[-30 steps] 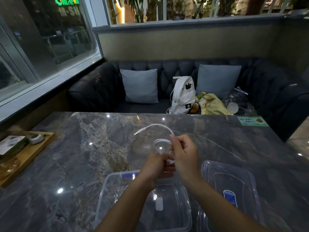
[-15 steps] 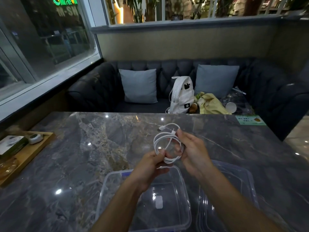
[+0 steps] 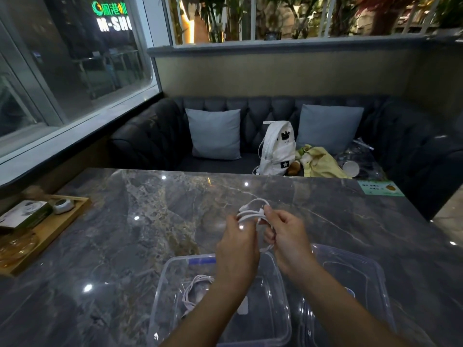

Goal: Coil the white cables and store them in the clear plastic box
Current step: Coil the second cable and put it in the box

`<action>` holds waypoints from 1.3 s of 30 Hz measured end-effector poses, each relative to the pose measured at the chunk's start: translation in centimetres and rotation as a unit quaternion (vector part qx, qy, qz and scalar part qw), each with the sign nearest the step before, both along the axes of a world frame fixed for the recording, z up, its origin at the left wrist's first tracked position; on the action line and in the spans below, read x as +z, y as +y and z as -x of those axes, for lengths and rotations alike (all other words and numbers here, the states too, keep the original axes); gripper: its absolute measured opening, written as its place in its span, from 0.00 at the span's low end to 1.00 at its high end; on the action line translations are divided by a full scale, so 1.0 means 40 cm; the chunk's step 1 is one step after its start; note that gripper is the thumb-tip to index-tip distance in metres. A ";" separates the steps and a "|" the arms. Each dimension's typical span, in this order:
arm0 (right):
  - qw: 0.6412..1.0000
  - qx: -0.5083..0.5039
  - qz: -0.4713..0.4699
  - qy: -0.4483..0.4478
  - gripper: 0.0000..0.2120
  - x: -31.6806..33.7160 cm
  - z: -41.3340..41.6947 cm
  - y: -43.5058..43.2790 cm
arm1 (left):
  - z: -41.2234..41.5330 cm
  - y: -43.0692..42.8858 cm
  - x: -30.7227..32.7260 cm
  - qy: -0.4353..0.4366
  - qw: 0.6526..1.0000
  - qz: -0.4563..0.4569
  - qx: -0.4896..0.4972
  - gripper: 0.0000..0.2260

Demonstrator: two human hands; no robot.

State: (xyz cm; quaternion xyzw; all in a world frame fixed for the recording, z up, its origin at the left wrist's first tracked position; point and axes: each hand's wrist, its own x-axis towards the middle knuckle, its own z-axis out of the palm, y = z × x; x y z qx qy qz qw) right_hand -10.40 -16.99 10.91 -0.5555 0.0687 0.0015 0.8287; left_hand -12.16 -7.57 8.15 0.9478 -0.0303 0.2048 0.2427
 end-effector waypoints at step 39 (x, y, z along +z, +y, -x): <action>0.875 0.054 0.466 -0.120 0.04 -0.072 0.012 0.004 | 0.010 0.054 -0.005 -0.009 0.920 0.387 -0.055 0.12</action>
